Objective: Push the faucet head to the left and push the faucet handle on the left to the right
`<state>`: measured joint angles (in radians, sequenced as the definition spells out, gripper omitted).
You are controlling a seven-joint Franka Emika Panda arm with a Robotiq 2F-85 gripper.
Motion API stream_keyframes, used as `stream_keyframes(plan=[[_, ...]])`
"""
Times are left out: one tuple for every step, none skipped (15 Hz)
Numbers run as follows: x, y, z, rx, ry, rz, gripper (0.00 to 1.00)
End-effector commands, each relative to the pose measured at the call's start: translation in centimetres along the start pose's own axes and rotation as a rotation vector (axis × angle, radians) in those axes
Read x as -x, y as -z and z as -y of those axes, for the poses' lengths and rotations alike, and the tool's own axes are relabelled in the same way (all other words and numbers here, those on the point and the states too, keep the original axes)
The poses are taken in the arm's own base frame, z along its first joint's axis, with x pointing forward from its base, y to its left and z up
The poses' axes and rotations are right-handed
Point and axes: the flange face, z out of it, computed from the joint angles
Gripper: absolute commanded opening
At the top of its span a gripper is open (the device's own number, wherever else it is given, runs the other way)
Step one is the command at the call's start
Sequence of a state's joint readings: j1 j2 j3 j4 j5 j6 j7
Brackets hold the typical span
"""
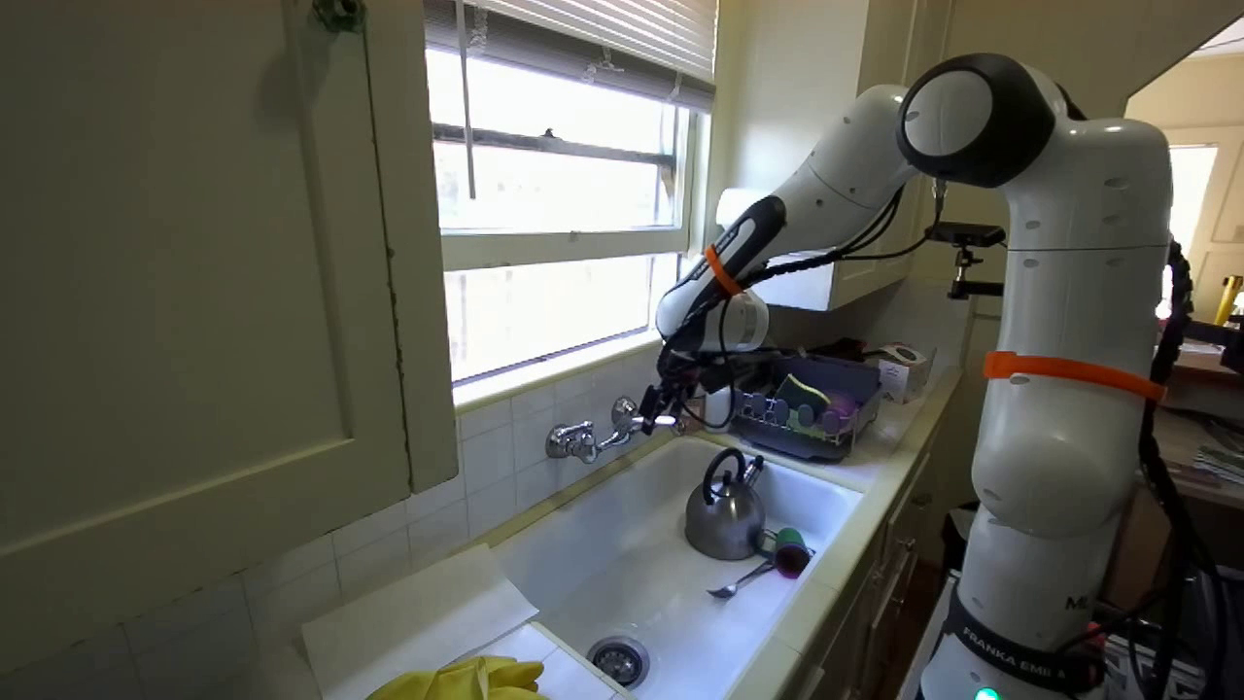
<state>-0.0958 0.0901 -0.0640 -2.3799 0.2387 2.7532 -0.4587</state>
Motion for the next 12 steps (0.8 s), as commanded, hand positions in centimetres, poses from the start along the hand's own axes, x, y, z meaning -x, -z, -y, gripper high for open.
stream_keyframes(plan=[[-0.4,-0.6,0.6,-0.026,-0.002,0.025,1.0],[-0.4,-0.6,1.0,-0.03,-0.006,0.033,1.0],[-0.4,-0.6,1.1,-0.026,-0.013,0.037,1.0],[-0.4,-0.7,1.4,-0.025,-0.023,0.042,1.0],[-0.6,-0.9,1.5,-0.02,-0.035,0.042,1.0],[-0.8,-1.1,1.7,-0.017,-0.054,0.04,1.0],[-0.9,-1.2,1.9,-0.014,-0.072,0.039,1.0],[-1.1,-1.2,2.3,-0.011,-0.093,0.044,1.0],[-1.3,-1.2,2.8,-0.008,-0.11,0.045,1.0],[-1.5,-1.4,3.1,0.001,-0.126,0.048,1.0],[-1.6,-1.5,3.5,0.008,-0.135,0.052,1.0],[-1.8,-1.7,3.8,0.011,-0.14,0.057,1.0]])
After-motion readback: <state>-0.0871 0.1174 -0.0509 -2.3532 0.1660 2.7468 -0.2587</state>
